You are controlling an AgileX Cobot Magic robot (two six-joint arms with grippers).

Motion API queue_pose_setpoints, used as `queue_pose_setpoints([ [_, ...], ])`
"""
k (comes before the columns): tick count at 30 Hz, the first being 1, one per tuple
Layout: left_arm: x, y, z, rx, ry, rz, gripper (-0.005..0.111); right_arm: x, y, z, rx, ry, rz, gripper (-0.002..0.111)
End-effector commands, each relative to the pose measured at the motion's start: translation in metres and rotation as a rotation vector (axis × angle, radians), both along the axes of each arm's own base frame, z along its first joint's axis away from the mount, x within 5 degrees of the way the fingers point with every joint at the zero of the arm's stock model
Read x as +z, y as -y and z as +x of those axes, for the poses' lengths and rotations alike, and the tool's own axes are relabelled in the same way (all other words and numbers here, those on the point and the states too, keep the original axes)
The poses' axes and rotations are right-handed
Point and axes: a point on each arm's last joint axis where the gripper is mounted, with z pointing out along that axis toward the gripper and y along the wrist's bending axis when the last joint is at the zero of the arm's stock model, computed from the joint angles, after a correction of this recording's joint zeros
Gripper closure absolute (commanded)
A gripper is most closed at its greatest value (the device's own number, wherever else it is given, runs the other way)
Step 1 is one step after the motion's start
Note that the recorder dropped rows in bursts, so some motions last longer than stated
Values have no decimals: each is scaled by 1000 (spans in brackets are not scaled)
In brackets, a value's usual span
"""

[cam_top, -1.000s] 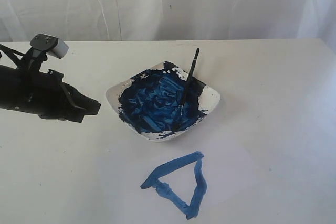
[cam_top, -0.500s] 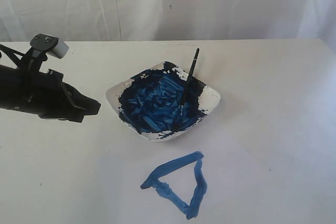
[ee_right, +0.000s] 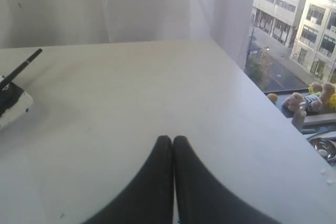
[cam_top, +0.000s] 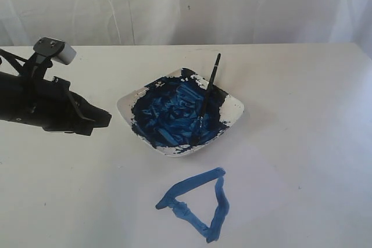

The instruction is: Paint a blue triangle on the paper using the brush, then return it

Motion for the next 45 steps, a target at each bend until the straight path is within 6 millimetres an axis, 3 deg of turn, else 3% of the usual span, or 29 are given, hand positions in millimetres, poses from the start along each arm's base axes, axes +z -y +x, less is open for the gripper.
queue_pose_setpoints([
  [1,2,1,-2,0,-5,-22,107,-7,0,-1,-5,-56,-17,108],
  [16,2,1,-2,0,-5,-22,107,-9,-1,-2,6,-79,2,108],
  [31,2,1,-2,0,-5,-22,107,-9,-11,-3,183,-90,31,108],
  [45,2,1,-2,0,-5,-22,107,-9,-6,-2,107,-97,135,108],
])
